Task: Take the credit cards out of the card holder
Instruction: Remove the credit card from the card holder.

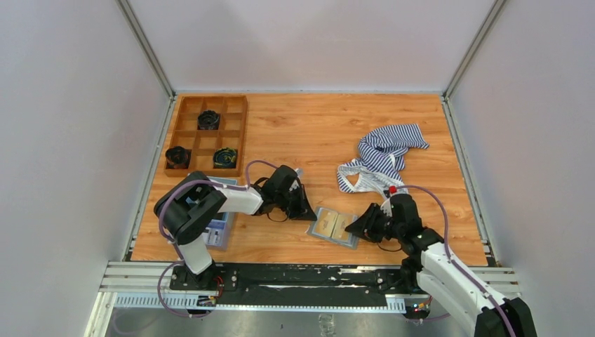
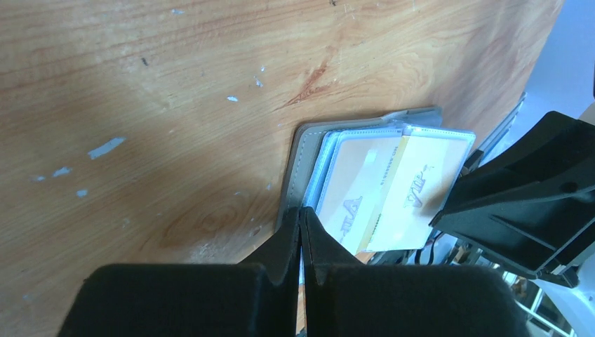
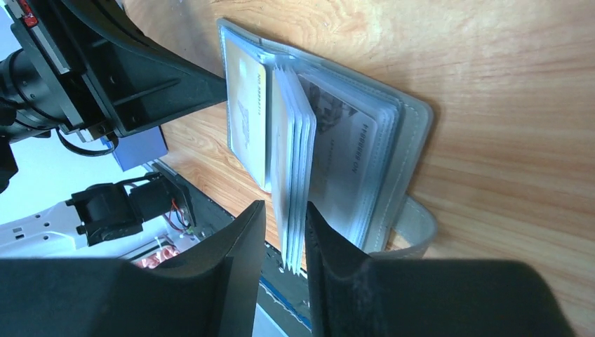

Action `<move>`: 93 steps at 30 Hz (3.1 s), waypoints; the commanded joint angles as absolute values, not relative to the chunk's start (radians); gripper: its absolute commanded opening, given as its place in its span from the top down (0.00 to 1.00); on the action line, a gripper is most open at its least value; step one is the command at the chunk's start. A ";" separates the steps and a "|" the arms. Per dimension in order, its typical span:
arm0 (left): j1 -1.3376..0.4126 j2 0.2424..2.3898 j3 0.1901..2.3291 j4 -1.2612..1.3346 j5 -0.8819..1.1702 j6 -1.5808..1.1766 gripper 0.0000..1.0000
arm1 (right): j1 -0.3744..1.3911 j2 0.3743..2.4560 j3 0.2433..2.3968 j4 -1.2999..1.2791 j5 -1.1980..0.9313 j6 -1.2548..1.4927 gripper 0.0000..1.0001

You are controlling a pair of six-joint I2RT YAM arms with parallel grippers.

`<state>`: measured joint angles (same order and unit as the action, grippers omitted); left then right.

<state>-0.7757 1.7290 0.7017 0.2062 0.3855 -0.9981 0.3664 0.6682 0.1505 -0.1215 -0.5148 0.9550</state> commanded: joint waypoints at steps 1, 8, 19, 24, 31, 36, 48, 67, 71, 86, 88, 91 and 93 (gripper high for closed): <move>-0.792 1.804 0.693 0.086 0.327 -0.952 1.00 | 0.389 0.674 0.174 -0.101 -0.496 0.986 0.69; -0.793 1.798 0.697 0.086 0.322 -0.955 1.00 | 0.400 0.683 0.256 -0.343 -0.353 0.914 0.68; -0.793 1.790 0.680 0.086 0.317 -0.957 1.00 | 0.440 0.622 0.246 -0.175 -0.399 0.951 0.58; -0.793 1.778 0.677 0.085 0.318 -0.962 1.00 | 0.534 0.805 0.222 0.049 -0.434 0.999 0.59; -0.793 1.779 0.682 0.085 0.331 -0.962 1.00 | 0.535 0.921 0.166 0.180 -0.388 1.032 0.61; -0.793 1.780 0.683 0.086 0.333 -0.963 1.00 | 0.535 1.005 0.144 0.249 -0.376 1.071 0.65; -0.793 1.773 0.683 0.086 0.336 -0.966 1.00 | 0.528 1.127 0.091 0.418 -0.399 1.161 0.71; -0.793 1.796 0.691 0.085 0.338 -0.960 1.00 | 0.510 1.056 0.041 0.443 -0.377 1.172 0.80; -0.793 1.799 0.689 0.085 0.339 -0.960 1.00 | 0.511 1.090 0.046 0.466 -0.378 1.170 0.78; -0.793 1.796 0.689 0.085 0.331 -0.963 1.00 | 0.504 1.011 0.016 0.399 -0.365 1.185 1.00; -0.794 1.800 0.688 0.085 0.330 -0.964 1.00 | 0.500 0.945 0.008 0.341 -0.349 1.181 1.00; -0.793 1.808 0.689 0.087 0.331 -0.963 1.00 | 0.498 0.828 -0.009 0.256 -0.308 1.186 1.00; -0.793 1.812 0.690 0.087 0.331 -0.962 1.00 | 0.496 0.756 -0.034 0.207 -0.288 1.194 1.00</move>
